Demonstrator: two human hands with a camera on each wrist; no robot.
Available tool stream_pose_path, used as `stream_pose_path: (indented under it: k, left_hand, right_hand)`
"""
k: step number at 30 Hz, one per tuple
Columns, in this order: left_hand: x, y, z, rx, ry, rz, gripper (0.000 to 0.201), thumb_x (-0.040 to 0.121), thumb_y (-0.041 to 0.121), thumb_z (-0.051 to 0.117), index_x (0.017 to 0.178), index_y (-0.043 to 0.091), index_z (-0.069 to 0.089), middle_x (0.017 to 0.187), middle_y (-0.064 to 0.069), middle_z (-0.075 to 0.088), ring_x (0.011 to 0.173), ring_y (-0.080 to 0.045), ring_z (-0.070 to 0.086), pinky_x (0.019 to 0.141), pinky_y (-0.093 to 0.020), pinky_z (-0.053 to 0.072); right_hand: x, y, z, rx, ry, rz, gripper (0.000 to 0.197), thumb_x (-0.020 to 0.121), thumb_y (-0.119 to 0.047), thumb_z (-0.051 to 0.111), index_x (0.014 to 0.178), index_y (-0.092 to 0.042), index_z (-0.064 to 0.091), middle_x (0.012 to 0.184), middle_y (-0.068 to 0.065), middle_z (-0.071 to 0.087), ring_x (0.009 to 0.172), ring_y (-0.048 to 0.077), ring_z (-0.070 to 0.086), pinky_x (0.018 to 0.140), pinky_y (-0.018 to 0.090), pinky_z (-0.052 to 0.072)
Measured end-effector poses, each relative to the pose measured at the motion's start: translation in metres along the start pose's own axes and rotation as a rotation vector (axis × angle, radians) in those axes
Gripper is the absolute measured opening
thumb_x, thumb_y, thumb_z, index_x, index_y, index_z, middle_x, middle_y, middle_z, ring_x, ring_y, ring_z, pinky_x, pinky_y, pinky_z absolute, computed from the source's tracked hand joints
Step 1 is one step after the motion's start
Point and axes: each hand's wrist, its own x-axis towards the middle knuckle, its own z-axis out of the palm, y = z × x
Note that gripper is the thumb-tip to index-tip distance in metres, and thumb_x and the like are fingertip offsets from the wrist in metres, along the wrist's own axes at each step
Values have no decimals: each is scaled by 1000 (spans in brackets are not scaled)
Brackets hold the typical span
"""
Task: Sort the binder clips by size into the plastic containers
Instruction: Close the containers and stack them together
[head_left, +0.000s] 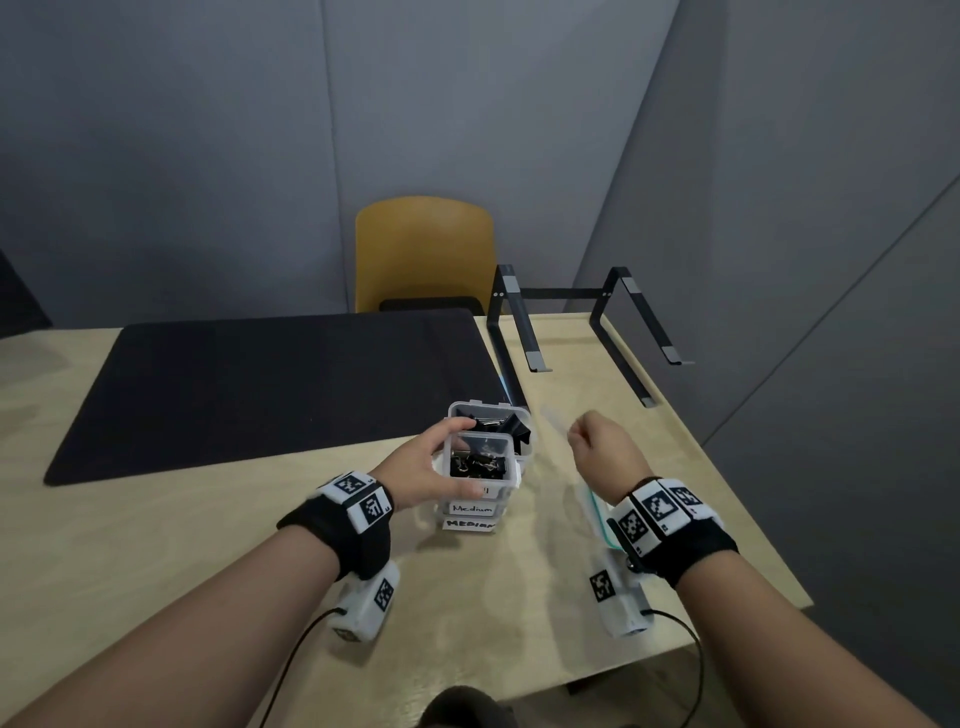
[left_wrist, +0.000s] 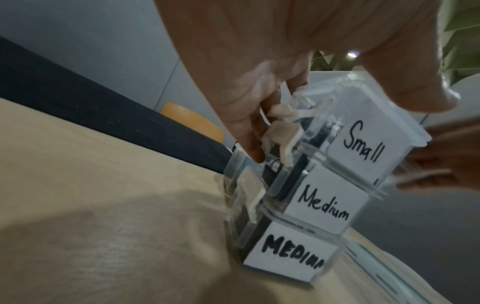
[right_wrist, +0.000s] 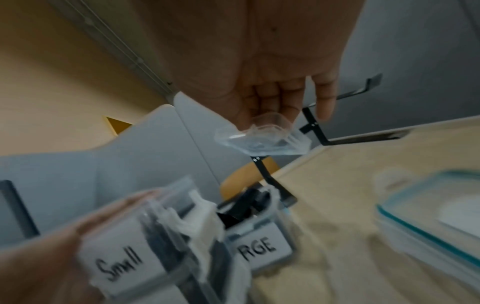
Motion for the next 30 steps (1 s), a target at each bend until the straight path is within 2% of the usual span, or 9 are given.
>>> stream_pose_path:
  k: [2, 5, 8, 12, 16, 19, 23, 28, 30]
  left_hand:
    - [0, 0, 0, 9, -13, -1, 91, 51, 49, 81, 129, 45, 35, 120, 11, 56, 113, -2, 54, 97, -25, 43]
    - [1, -3, 1, -11, 10, 3, 76, 54, 36, 85, 116, 45, 41, 113, 13, 59, 109, 0, 56, 96, -25, 44]
    - [1, -6, 4, -34, 30, 5, 60, 64, 13, 85, 105, 38, 49, 108, 17, 61, 105, 2, 57, 95, -27, 44]
    - [1, -8, 5, -32, 45, 10, 58, 65, 13, 85, 103, 39, 50, 108, 17, 61, 105, -1, 57, 93, -25, 44]
    - [1, -11, 6, -85, 49, 15, 61, 65, 9, 84, 108, 38, 52, 107, 15, 65, 104, -3, 60, 90, -22, 47]
    - [0, -10, 7, -123, 52, 12, 61, 65, 5, 83, 111, 32, 54, 105, 15, 65, 97, 5, 61, 83, -14, 48]
    - [-2, -10, 7, -149, 62, 13, 62, 65, 3, 83, 112, 32, 55, 102, 15, 66, 91, 10, 62, 77, -9, 47]
    - [-2, -12, 8, -197, 69, 16, 63, 65, -1, 81, 115, 28, 56, 102, 10, 68, 90, 6, 64, 76, -11, 49]
    - [-2, -12, 8, -197, 73, 21, 63, 65, -1, 82, 116, 25, 56, 102, 9, 68, 90, 6, 64, 75, -10, 48]
  right_hand:
    - [-1, -18, -10, 93, 6, -96, 16, 95, -12, 40, 80, -14, 45, 79, -1, 52, 72, 18, 48, 63, 28, 40]
    - [-3, -39, -20, 238, -42, -188, 16, 99, -16, 37, 85, -13, 44, 77, 1, 52, 74, 24, 52, 71, 37, 45]
    - [0, -50, -21, 321, -99, -227, 22, 100, -16, 36, 80, -19, 45, 75, -2, 50, 74, 20, 49, 77, 39, 45]
    - [6, -53, -14, 553, -173, -129, 26, 100, -16, 36, 80, -19, 51, 70, -4, 51, 67, 15, 50, 79, 43, 48]
    - [9, -57, -5, 811, -262, 83, 29, 101, -14, 35, 77, -11, 50, 42, -10, 47, 46, 13, 43, 59, 35, 43]
    - [14, -55, 4, 624, -248, 113, 33, 100, -27, 40, 76, -9, 53, 45, -7, 44, 47, 15, 39, 54, 30, 39]
    - [20, -49, 17, 262, -225, 15, 49, 92, -50, 48, 88, -4, 62, 73, 5, 61, 54, 14, 47, 50, 26, 41]
    - [19, -53, 28, 96, -245, -174, 45, 91, -51, 49, 93, -9, 63, 89, 9, 67, 82, 24, 63, 77, 39, 52]
    - [18, -56, 26, 56, -295, -288, 40, 94, -45, 47, 98, -10, 66, 93, 7, 66, 85, 22, 62, 79, 38, 51]
